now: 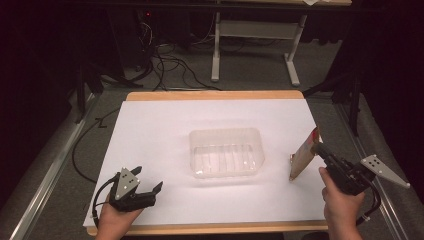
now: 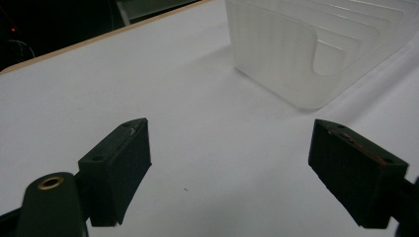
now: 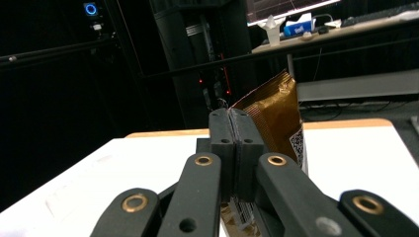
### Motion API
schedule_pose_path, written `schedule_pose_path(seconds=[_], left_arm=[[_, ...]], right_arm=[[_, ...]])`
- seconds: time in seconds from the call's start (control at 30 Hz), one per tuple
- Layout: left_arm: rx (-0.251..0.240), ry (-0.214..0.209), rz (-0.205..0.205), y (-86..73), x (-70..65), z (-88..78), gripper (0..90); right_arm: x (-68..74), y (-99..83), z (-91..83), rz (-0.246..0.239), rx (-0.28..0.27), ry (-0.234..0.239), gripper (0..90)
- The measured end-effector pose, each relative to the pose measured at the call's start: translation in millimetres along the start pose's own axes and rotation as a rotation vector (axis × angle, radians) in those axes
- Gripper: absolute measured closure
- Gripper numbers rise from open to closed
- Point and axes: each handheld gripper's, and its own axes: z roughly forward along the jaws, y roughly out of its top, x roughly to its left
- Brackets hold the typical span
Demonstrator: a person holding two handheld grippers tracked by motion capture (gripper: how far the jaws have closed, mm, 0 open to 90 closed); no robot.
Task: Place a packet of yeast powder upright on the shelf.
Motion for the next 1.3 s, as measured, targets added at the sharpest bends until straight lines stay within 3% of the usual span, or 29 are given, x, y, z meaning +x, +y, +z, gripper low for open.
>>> schedule_pose_path(seconds=[0.8, 1.3], left_arm=[[-0.025, 0.011, -0.004, 0.2, 1.7, -4.2, 17.0], [-0.032, 0.013, -0.005, 0.3, 3.5, -6.0, 17.0]], right_arm=[[18.9, 21.7, 20.0, 0.001, -0.053, 0.090, 90.0], [40.7, 40.4, 36.7, -0.006, -0.074, 0.150, 90.0]])
